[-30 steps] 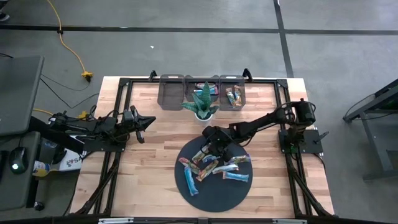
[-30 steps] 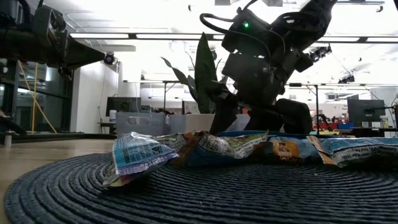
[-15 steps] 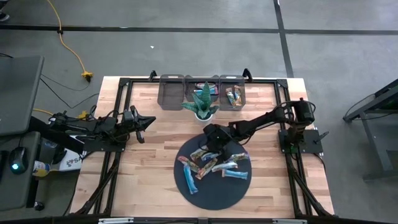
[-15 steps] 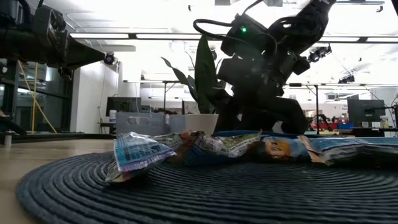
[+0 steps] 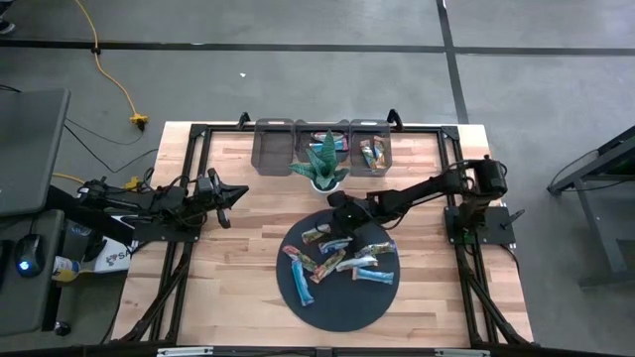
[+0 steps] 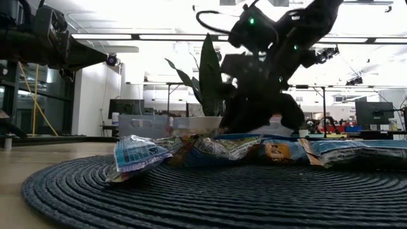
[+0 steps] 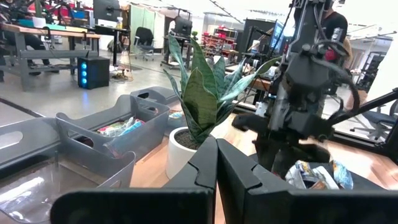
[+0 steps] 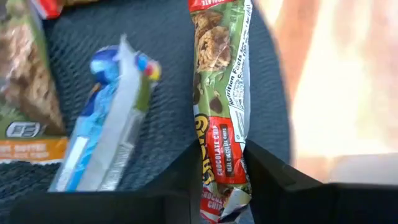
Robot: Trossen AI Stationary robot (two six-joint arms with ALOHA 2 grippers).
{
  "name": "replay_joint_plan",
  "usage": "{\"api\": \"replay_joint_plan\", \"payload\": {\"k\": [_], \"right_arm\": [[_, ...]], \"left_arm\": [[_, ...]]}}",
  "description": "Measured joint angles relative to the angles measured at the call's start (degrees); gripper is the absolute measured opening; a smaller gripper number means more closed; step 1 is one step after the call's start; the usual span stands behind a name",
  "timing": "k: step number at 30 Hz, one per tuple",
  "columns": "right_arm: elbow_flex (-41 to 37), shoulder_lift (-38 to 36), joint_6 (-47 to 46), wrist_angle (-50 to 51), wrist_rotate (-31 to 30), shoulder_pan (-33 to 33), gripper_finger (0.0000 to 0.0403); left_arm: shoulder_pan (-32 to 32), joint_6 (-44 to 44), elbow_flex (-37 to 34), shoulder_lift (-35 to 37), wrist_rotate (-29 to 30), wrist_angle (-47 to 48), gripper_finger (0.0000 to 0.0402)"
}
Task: Pick and place Granola Bars by type
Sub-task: Put the red granola bar into the middle black bin
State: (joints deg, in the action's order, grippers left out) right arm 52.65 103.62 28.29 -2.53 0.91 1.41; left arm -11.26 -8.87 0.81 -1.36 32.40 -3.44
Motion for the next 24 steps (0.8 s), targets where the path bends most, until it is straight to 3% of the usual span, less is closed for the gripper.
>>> {"api": "replay_joint_plan", "payload": {"k": [14, 24], "right_arm": [[6.3, -11.9, -10.9, 3.7, -1.0, 0.8, 0.0082], [19.4, -17.0, -13.9, 4.1, -3.2, -0.1, 0.0082]], "left_arm": [[0.0, 0.0, 0.0, 0.0, 0.0, 0.0, 0.0001], [0.0, 0.0, 0.0, 0.0, 0.0, 0.0, 0.0001]]}}
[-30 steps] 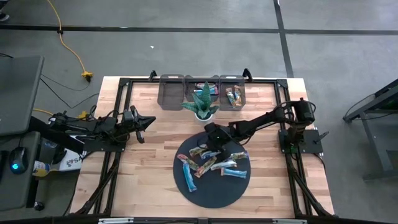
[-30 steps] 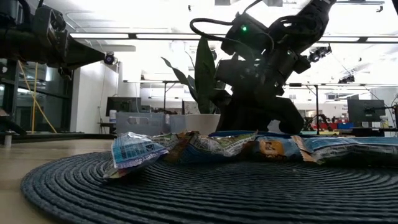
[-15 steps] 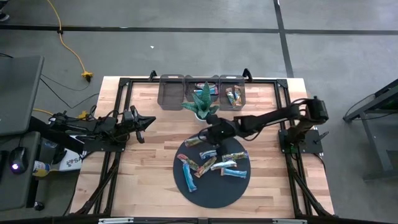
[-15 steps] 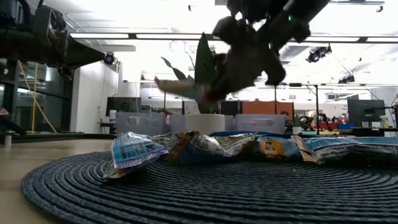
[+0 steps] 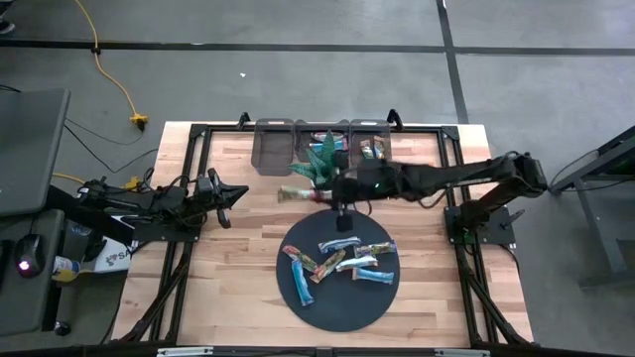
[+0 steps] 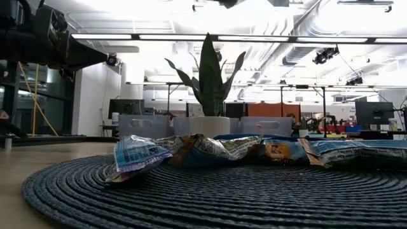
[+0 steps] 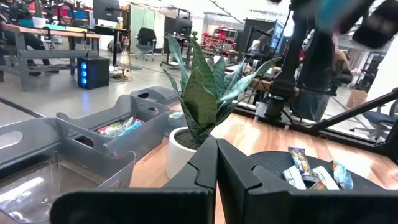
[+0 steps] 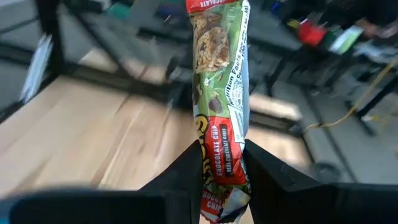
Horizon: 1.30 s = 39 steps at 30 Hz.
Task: Pick and place Granola Bars by type
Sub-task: Put the red granola bar into the middle black bin
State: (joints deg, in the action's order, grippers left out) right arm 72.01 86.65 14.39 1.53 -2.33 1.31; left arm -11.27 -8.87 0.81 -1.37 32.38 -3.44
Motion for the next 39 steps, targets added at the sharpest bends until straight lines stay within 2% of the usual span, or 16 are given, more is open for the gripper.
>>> {"api": "replay_joint_plan", "payload": {"k": [9, 15, 21, 29, 39], "right_arm": [[11.2, 0.3, 2.4, 2.9, -3.1, -7.5, 0.0083], [12.8, 0.3, 1.9, 5.2, -4.0, -17.0, 0.0083], [12.5, 0.4, 0.9, 12.6, -3.1, -27.0, 0.0083], [12.5, 3.1, 5.9, 25.2, 5.4, -37.5, 0.0083], [12.5, 14.0, 10.5, 29.1, 9.0, -40.0, 0.0083]], "left_arm": [[0.0, 0.0, 0.0, 0.0, 0.0, 0.0, 0.0001], [0.0, 0.0, 0.0, 0.0, 0.0, 0.0, 0.0001], [0.0, 0.0, 0.0, 0.0, -0.1, 0.0, 0.0001], [0.0, 0.0, 0.0, 0.0, -0.3, 0.0, 0.0001], [0.0, 0.0, 0.0, 0.0, -0.3, 0.0, 0.0001]]}}
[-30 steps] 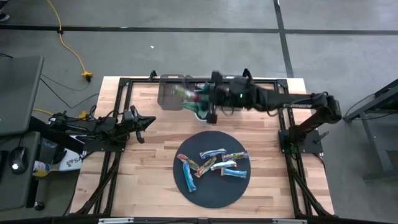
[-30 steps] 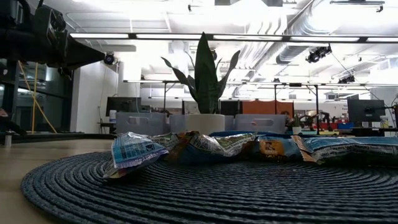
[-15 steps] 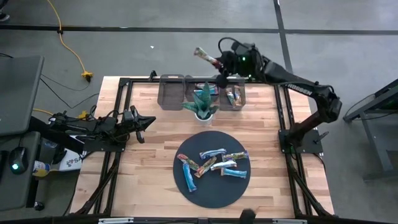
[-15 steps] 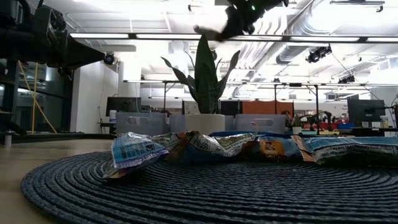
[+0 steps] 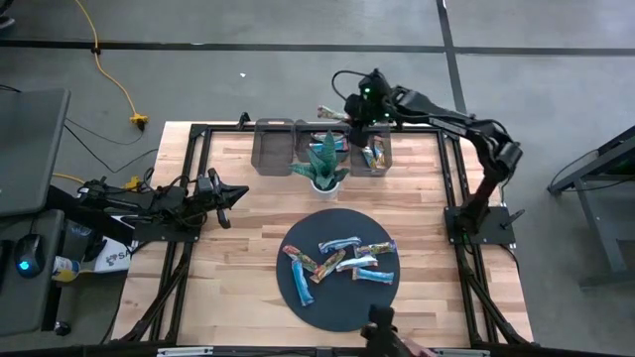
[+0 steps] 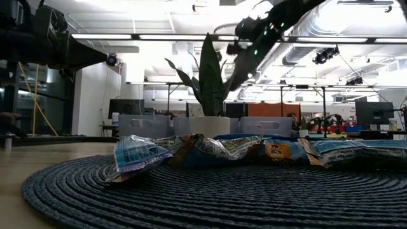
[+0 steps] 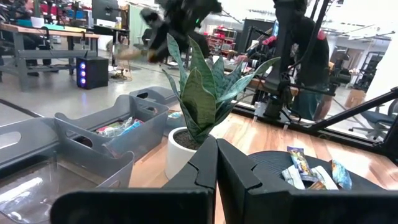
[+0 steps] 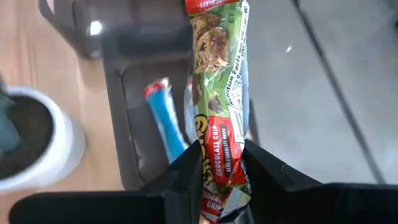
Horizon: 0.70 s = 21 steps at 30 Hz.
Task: Pick and place Granola Bars by type
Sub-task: Put the red granola bar into the middle black bin
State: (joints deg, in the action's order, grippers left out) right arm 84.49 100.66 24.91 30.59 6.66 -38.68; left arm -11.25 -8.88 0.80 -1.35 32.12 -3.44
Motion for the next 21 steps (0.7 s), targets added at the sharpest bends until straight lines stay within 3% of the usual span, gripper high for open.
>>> {"api": "replay_joint_plan", "payload": {"k": [10, 21], "right_arm": [[0.0, 10.5, 0.8, -2.3, 1.1, 0.0, 0.0083], [0.0, 12.6, -0.6, -9.9, 2.8, 1.1, 0.0083]], "left_arm": [[0.0, 0.0, 0.0, 0.0, 0.0, 0.0, 0.0001], [0.0, 0.0, 0.0, 0.0, 0.0, 0.0, 0.0001]]}}
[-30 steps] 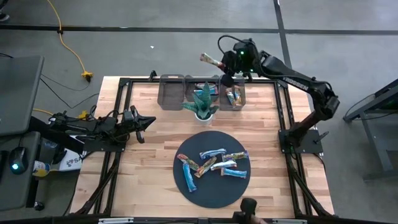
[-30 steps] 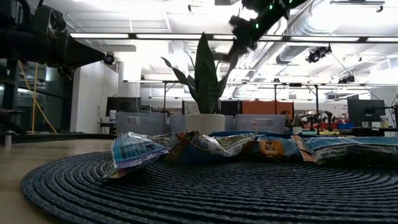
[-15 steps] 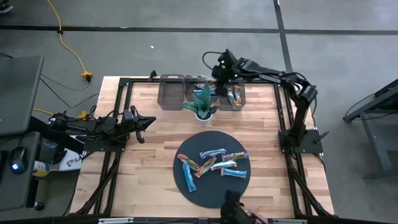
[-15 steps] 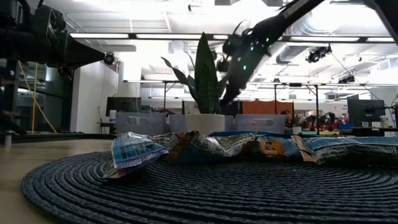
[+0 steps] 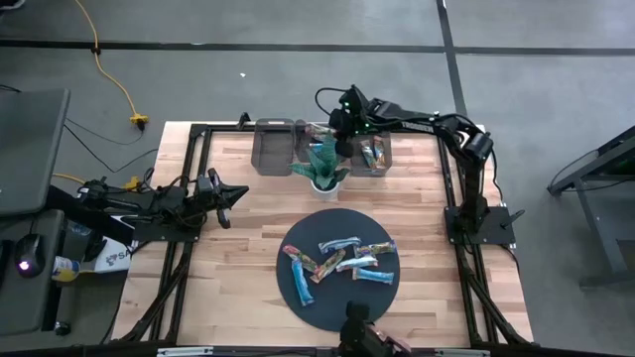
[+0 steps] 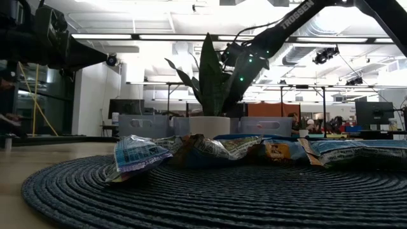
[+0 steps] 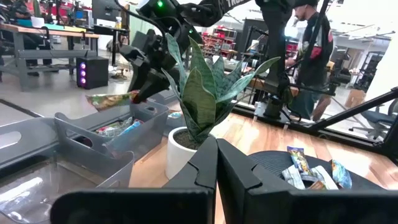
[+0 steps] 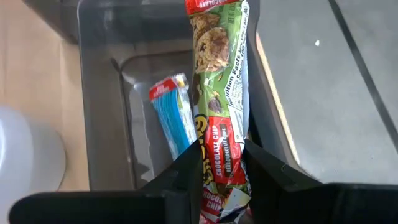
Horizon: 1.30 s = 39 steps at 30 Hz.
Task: Pick and place Granola Bars by type
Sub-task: Put the red granola bar into the middle black bin, then put the blue granola bar into the left black bin
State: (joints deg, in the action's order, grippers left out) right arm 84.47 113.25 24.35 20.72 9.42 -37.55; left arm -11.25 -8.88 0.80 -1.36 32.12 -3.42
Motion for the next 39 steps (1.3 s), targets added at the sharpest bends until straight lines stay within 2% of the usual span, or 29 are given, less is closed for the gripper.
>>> {"api": "replay_joint_plan", "payload": {"k": [6, 11, 24, 31, 39], "right_arm": [[0.0, 0.0, 1.4, -0.5, -0.1, 0.9, 0.0083], [0.0, 0.0, 1.7, -0.5, -2.4, 1.8, 0.0087], [0.0, -0.5, 1.3, -0.5, -6.1, 2.3, 0.0170], [0.0, -4.8, 1.6, -0.5, -7.7, 3.6, 0.0185], [0.0, -14.9, -1.5, -1.0, -8.8, 5.8, 0.0186]], "left_arm": [[0.0, 0.0, 0.0, 0.0, -0.1, 0.0, 0.0001], [0.0, 0.0, 0.0, 0.0, -0.1, 0.0, 0.0001], [0.0, 0.0, 0.0, 0.0, -0.2, 0.0, 0.0001], [0.0, 0.0, 0.0, 0.0, -0.2, 0.0, 0.0001], [0.0, 0.0, 0.0, 0.0, -0.2, 0.0, 0.0001]]}}
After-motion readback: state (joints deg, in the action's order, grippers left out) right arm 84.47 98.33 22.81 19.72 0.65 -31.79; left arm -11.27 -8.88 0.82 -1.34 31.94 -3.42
